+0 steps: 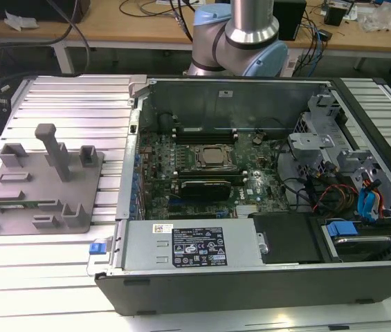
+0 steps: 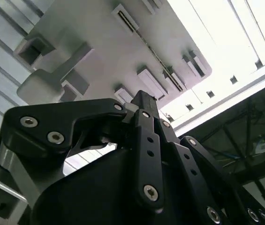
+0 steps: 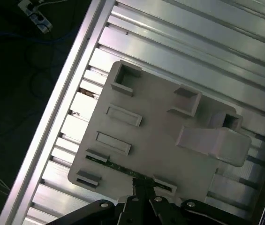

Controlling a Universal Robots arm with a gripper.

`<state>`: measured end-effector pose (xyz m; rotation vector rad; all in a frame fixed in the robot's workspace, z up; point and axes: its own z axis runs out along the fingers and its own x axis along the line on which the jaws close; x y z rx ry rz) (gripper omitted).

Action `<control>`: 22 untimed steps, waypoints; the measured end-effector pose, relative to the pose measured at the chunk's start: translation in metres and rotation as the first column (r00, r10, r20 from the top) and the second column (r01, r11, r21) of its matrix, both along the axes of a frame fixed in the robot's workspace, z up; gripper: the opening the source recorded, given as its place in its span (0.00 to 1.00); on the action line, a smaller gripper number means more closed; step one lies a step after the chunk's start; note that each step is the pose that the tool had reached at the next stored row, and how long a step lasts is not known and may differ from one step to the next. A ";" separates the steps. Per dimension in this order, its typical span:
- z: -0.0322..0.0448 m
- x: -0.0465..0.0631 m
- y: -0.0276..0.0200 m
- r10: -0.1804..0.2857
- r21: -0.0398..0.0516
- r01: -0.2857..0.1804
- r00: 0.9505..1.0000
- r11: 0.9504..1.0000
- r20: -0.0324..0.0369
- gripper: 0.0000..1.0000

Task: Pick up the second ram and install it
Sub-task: 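Pick up the second ram and move it above second insertion slot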

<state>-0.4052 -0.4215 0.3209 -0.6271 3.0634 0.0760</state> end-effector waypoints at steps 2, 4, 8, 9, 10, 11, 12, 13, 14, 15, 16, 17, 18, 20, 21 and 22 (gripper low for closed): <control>-0.0001 0.000 0.0000 0.076 0.000 -0.076 0.997 0.997 0.000 0.08; -0.0002 0.000 0.0000 0.131 0.000 -0.131 0.991 0.991 0.000 0.08; -0.0004 0.000 0.0000 0.214 0.000 -0.214 0.977 0.977 0.000 0.08; -0.0004 0.000 0.0000 0.233 0.000 -0.233 0.972 0.972 0.000 0.08; -0.0005 0.000 0.0000 0.267 0.000 -0.267 0.964 0.964 0.000 0.08; -0.0006 0.000 0.0000 0.303 0.000 -0.303 0.953 0.953 0.000 0.08; -0.0008 0.000 0.0000 0.361 0.000 -0.361 0.933 0.933 0.000 0.08; -0.0009 0.000 0.0000 0.396 0.000 -0.396 0.918 0.918 0.000 0.08; -0.0010 0.000 0.0000 0.431 0.000 -0.431 0.902 0.902 0.000 0.08; -0.0011 0.000 0.0000 0.455 0.000 -0.455 0.890 0.890 0.000 0.08; -0.0011 0.000 0.0000 0.471 0.000 -0.471 0.882 0.882 0.000 0.08; -0.0012 0.000 0.0000 0.489 0.000 -0.489 0.872 0.872 0.000 0.08; -0.0012 0.000 0.0000 0.508 0.000 -0.508 0.861 0.861 0.000 0.08; -0.0014 0.000 0.0000 0.560 0.000 -0.560 0.828 0.828 0.000 0.08; -0.0016 0.000 0.0000 0.593 0.000 -0.593 0.805 0.805 0.000 0.08; -0.0017 0.000 0.0000 0.620 0.000 -0.620 0.785 0.785 0.000 0.08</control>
